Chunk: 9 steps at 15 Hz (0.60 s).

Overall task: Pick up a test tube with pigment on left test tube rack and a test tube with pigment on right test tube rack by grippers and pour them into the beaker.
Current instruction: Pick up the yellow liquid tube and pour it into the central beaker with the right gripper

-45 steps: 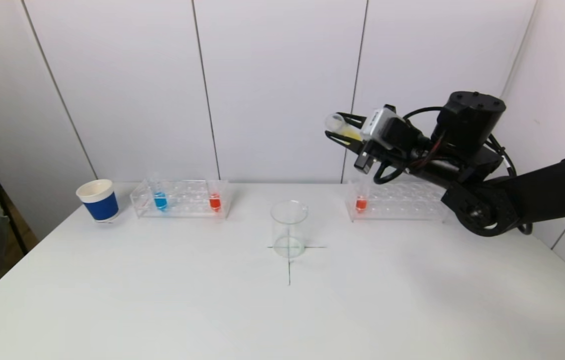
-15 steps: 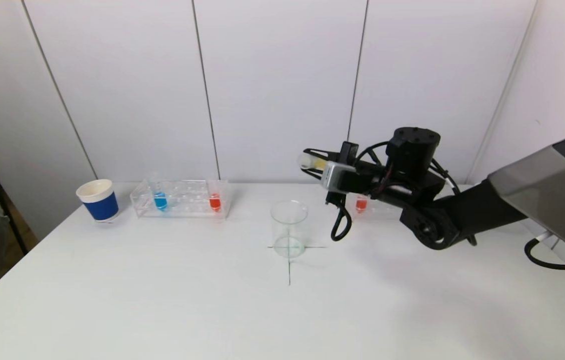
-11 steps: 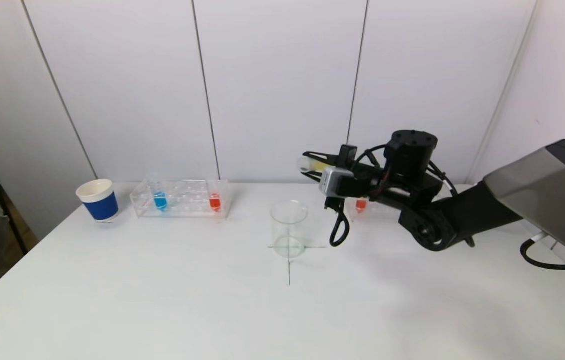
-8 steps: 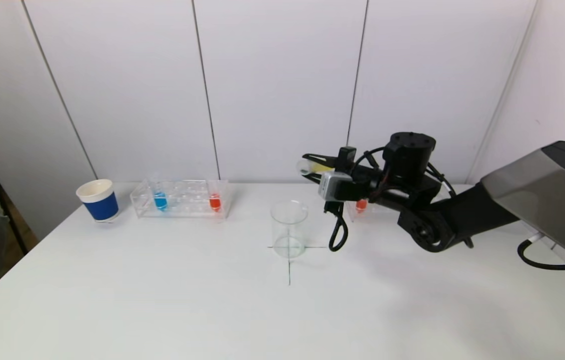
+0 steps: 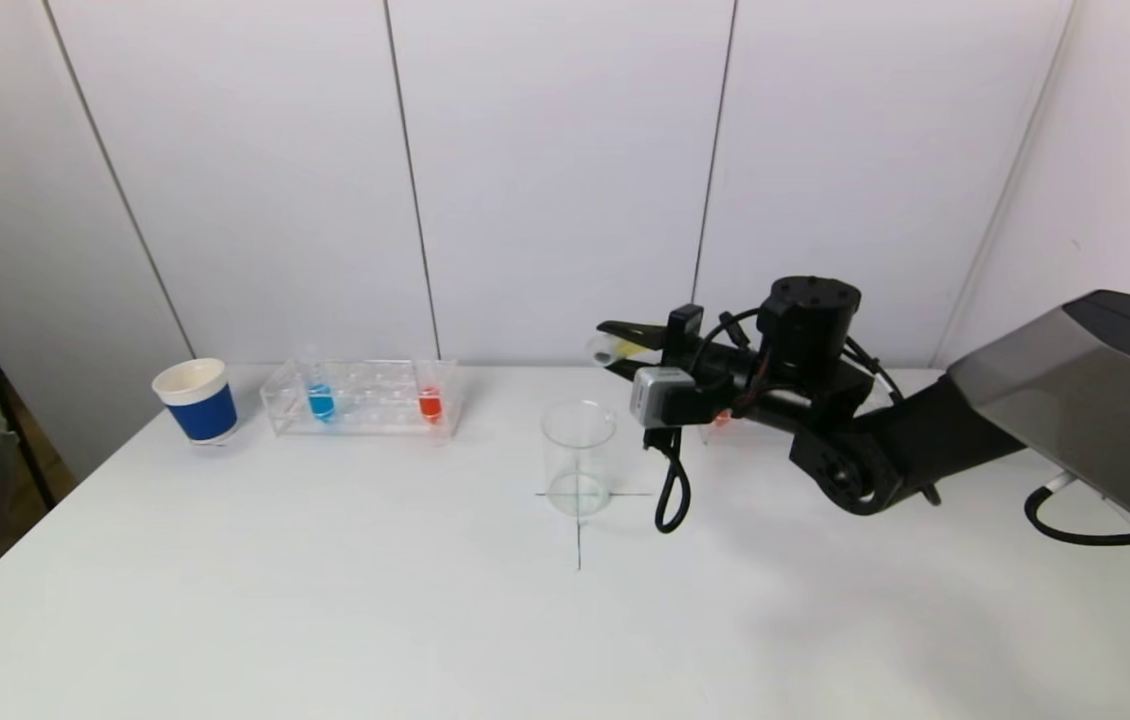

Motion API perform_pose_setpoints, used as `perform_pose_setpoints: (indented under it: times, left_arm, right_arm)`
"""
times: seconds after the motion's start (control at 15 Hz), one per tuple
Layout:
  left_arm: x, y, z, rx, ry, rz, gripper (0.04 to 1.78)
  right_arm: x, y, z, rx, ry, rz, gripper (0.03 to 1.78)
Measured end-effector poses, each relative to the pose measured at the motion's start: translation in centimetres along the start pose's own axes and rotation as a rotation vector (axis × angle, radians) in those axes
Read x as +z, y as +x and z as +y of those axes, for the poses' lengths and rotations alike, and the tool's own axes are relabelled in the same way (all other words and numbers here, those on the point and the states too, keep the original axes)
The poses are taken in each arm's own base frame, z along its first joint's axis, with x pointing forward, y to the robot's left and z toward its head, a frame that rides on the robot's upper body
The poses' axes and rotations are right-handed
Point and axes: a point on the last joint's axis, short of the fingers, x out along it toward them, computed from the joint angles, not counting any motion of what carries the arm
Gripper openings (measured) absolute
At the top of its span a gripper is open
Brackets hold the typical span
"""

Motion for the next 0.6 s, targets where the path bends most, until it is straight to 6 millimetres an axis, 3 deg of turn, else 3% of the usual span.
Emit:
perform_pose_setpoints:
  times: [0.6]
  left_arm:
    - [0.0, 0.0, 0.0, 0.0, 0.0, 0.0, 1.76]
  right_arm:
    - [0.5, 0.0, 1.3, 0.032, -0.1, -0.011, 0.48]
